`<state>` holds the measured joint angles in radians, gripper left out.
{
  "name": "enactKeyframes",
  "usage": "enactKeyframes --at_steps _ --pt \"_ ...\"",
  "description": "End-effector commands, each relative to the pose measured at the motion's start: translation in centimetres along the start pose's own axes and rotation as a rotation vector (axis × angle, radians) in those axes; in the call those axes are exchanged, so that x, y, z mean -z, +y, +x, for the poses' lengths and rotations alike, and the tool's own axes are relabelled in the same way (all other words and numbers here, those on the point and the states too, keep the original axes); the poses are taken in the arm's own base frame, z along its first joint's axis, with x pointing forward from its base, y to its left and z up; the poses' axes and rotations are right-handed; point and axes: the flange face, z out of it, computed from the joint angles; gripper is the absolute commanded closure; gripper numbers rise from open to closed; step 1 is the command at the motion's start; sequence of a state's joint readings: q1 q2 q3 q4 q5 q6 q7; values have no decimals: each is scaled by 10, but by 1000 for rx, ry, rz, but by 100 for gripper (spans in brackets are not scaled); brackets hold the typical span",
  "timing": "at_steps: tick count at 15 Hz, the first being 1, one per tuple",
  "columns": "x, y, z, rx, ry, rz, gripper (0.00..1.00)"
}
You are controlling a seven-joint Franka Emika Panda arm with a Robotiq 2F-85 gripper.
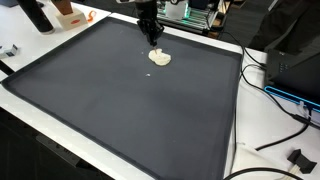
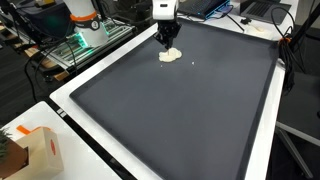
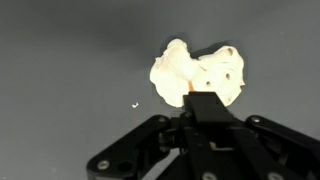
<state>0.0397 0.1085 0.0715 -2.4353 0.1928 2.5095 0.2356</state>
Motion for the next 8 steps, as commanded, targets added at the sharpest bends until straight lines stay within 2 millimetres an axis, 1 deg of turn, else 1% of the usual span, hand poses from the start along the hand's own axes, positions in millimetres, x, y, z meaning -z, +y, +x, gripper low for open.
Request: enactKeyframes --at_steps 1,8 --pt "-9 2 6 4 -24 8 97" --pt "-25 4 14 -7 -57 -2 97"
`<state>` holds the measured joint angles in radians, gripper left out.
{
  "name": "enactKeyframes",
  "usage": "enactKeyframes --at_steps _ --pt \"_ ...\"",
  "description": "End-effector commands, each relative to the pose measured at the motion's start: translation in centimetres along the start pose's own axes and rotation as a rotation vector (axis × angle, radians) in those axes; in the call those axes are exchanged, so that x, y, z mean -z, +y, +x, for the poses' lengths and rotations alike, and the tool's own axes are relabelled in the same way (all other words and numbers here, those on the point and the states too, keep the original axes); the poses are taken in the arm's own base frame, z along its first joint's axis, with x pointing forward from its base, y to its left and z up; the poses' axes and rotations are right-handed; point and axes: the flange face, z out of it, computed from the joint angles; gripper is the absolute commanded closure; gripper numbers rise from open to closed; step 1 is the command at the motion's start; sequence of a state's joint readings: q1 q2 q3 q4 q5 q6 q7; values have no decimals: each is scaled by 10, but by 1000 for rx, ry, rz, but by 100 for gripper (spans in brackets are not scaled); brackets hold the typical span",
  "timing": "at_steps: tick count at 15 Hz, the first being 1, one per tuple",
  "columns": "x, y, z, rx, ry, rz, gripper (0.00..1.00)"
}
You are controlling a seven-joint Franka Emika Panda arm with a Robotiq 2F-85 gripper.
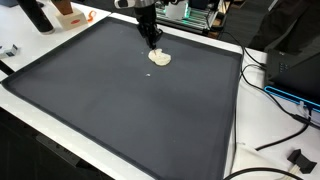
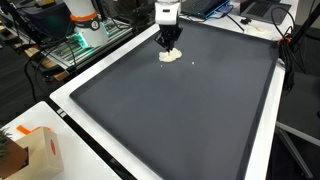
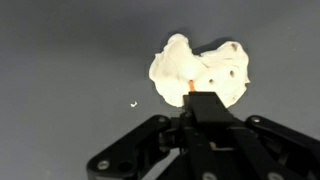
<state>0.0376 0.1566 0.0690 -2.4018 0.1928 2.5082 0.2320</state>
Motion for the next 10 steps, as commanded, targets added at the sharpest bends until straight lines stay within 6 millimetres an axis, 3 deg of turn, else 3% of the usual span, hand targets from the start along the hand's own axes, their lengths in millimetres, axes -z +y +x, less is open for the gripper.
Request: enactKeyframes --at_steps 1,10 --pt "-16 4 6 -5 -47 -2 97" --pt "-17 4 13 -25 -86 -23 97"
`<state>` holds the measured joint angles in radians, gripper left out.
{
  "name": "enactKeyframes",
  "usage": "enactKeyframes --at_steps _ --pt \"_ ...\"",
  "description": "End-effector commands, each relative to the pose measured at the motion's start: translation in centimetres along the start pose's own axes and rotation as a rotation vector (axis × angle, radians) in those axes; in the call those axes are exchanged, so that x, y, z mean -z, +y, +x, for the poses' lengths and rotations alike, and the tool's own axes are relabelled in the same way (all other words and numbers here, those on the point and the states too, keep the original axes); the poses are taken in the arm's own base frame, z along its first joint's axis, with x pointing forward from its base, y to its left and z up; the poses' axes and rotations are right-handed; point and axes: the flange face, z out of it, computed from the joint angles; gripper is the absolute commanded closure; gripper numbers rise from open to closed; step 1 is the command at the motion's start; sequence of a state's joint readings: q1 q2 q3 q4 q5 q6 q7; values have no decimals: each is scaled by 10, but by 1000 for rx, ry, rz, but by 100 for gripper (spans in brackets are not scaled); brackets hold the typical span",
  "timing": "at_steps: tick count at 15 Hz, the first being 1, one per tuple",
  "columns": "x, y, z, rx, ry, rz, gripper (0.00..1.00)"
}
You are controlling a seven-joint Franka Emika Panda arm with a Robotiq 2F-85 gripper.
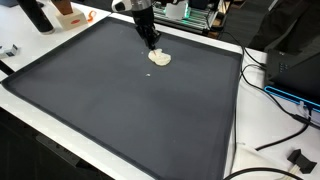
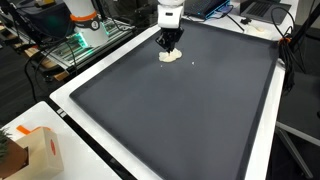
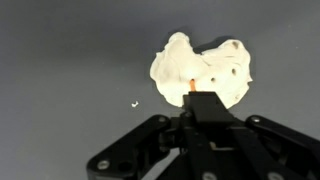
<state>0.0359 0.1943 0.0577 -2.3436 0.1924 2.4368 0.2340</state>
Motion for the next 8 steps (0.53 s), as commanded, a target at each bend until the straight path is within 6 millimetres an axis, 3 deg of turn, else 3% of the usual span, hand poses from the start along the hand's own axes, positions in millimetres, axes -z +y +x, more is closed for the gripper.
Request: enactKeyframes --at_steps 1,8 --pt "-12 3 1 -13 -35 -14 97" --pt "9 1 -11 -2 -25 -28 97"
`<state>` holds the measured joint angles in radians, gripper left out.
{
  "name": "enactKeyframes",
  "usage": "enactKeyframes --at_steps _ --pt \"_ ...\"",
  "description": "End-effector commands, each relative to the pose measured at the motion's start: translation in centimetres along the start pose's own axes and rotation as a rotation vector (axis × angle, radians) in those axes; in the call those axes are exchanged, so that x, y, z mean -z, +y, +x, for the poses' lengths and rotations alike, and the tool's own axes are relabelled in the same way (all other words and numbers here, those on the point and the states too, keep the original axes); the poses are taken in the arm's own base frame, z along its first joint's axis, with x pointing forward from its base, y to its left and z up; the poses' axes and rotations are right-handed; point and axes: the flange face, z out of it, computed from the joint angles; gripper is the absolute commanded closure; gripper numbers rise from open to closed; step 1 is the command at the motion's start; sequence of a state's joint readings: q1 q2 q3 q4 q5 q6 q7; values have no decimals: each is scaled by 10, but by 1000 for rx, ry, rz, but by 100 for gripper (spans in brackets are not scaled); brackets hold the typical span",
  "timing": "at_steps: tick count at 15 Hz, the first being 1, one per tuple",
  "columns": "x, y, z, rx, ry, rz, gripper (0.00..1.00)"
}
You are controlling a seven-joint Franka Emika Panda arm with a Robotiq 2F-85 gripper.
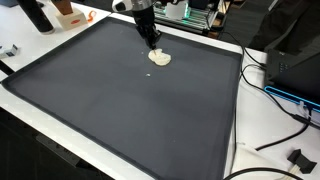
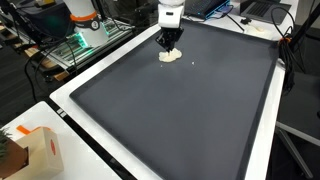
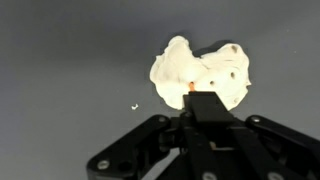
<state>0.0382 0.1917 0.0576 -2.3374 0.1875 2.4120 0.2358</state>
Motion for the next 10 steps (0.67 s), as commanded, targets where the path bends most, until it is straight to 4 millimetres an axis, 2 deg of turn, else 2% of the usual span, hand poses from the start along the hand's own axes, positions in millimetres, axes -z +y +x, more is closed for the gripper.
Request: enactKeyframes --at_steps 1,10 --pt "11 2 -12 -4 -6 -24 97" --pt "56 -7 -29 -30 66 -37 97"
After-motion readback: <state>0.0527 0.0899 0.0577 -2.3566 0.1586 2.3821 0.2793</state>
